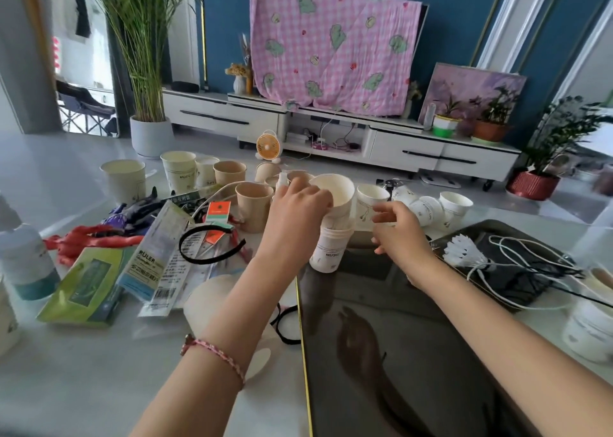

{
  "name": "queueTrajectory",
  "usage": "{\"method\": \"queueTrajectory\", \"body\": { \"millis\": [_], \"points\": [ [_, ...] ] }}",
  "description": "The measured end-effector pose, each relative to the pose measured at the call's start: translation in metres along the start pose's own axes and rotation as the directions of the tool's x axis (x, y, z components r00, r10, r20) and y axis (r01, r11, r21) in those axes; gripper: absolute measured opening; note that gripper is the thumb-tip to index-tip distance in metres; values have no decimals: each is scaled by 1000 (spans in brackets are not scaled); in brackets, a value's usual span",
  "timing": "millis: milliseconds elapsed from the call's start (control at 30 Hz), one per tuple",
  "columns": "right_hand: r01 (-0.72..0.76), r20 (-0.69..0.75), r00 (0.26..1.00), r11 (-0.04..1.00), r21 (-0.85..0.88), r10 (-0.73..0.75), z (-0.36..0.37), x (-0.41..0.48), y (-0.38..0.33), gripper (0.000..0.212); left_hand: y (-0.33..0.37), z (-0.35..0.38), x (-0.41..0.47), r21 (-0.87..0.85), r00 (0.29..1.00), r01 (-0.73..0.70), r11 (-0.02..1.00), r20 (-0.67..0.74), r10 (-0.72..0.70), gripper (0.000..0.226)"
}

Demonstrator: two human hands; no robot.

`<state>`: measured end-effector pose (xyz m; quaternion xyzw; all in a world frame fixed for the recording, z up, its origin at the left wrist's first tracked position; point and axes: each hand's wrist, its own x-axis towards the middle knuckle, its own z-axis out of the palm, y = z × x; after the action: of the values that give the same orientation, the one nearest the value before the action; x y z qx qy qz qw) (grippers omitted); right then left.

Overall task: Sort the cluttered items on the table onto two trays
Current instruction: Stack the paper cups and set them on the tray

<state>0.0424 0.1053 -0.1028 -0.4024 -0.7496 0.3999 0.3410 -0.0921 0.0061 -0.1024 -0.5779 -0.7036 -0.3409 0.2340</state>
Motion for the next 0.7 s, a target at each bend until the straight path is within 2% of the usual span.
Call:
{"method": "queueTrajectory", "body": {
  "millis": [100,167,267,333,400,467,567,700],
  "points": [
    [79,65,995,991,-107,-73,3,-3,4,62,-6,5,-1,-19,987,53,998,150,-49,25],
    [126,160,982,980,-153,-101,11,-5,8,81,-7,5,0,-181,973,129,975,212,-90,35],
    [172,162,975,977,-128,-150,25,-5,12,106,-7,3,1,-345,968,193,918,217,-121,42],
    [249,114,966,954,-169,-232,28,-5,9,108,-11,-1,2,-389,977,196,900,156,-145,42],
    [359,143,933,873,-330,-329,29,-3,6,97,-20,-11,4,-395,963,268,879,94,-252,41],
    [386,231,922,802,-457,-312,32,0,7,70,-34,-20,4,-359,920,384,850,69,-386,40],
    [351,280,930,805,-479,-239,41,4,13,40,-52,-24,0,-323,862,500,803,95,-498,40],
    [361,267,927,820,-444,-264,51,10,14,31,-59,-24,-7,-297,833,550,781,119,-541,41]
  ]
}}
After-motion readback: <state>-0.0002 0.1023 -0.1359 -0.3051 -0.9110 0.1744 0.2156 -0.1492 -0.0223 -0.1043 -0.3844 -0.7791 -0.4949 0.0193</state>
